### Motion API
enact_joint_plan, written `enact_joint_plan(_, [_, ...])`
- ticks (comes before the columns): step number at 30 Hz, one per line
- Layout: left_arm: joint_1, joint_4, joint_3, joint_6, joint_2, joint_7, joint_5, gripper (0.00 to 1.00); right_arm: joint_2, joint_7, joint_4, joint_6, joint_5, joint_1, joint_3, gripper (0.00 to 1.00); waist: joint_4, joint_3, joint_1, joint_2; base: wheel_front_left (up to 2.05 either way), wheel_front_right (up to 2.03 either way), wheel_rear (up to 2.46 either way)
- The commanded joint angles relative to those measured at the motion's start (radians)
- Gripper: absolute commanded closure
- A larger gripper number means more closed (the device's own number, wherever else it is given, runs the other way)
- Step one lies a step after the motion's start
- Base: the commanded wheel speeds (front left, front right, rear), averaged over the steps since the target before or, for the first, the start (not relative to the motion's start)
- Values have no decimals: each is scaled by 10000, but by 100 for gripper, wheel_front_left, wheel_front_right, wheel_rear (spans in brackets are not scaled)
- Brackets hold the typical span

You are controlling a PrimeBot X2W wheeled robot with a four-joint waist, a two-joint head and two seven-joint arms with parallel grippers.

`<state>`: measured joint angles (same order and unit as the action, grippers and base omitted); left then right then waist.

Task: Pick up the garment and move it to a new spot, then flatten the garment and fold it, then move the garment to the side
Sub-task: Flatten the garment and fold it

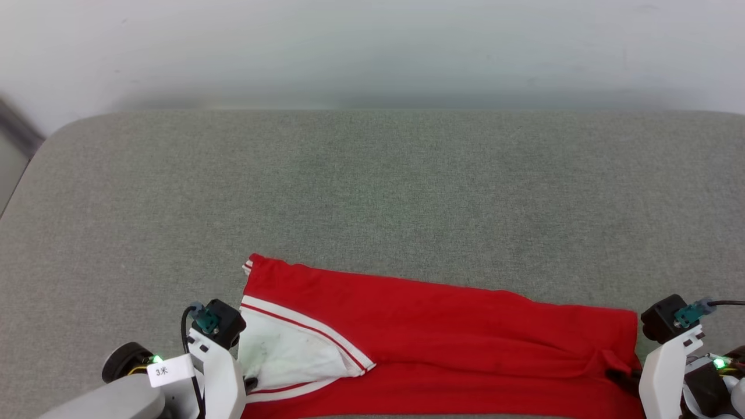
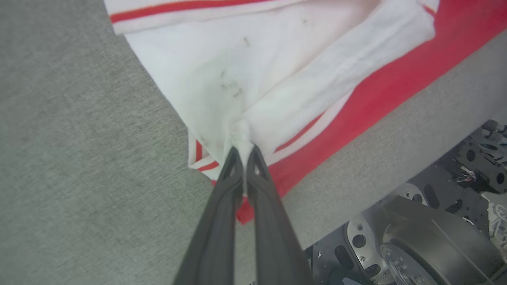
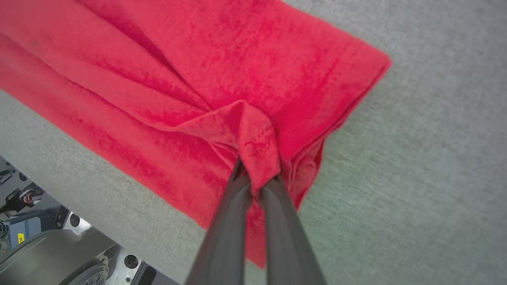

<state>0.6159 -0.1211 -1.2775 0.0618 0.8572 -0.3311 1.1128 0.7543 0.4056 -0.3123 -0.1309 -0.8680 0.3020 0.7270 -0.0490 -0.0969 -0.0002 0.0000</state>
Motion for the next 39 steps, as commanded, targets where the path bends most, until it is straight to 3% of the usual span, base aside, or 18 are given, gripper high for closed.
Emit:
enact_joint_plan(1, [-193,-85,3,-36,-83,3,-39,100,-103,23,-94,4,81,-131,4,100,-6,-42,2,0,0,0,0])
enact_joint_plan(2, [-235,-164,0,-48,-131,36,-39,100,-173,-48,-154,4,103,-139,-8,88,-15,-55,2,0,0,0,0])
enact_joint_plan(3, [-246,-230,30,-34,-169,122,-2,65,-221,-126,-207,4,113,-144,-38,53,-27,-54,2,0,0,0,0])
enact_joint_plan(4, [-244,-279,86,-8,-193,248,-26,0,-228,-233,-188,4,166,-135,-74,0,-39,-30,2,0,0,0,0])
enact_joint_plan(8, [-272,-226,245,156,-147,881,-261,0,16,-710,149,4,169,-267,-397,0,-77,236,2,0,0,0,0])
enact_joint_plan(10, [-358,26,458,451,-99,1381,-371,0,209,-904,446,4,139,-448,-656,0,-79,415,2,0,0,0,0])
enact_joint_plan(16, [-699,702,1097,2044,60,3394,-1142,0,776,-1074,1411,4,-135,-1152,-1997,0,-59,743,2,0,0,0,0])
enact_joint_plan(21, [-1161,866,1777,3352,-96,5256,-1566,0,661,-975,1449,4,-887,-1723,-3622,0,-55,740,2,0,0,0,0])
enact_joint_plan(28, [-1857,1013,3105,4841,-786,5966,-2757,0,171,-225,868,4,-2097,-2362,-4940,0,-247,489,2,0,0,0,0])
enact_joint_plan(34, [-2958,1332,4887,5370,-1730,5967,-4552,0,-365,484,349,2,-2603,-2691,-5176,0,-451,243,2,0,0,0,0])
enact_joint_plan(37, [-3513,1408,5697,5368,-2254,5961,-5349,0,-690,692,145,2,-2673,-2697,-5091,0,-531,114,2,0,0,0,0])
enact_joint_plan(39, [-4215,1493,6662,5189,-2917,5962,-6372,0,-1131,908,-91,2,-2679,-2474,-4828,0,-621,-23,2,0,0,0,0])
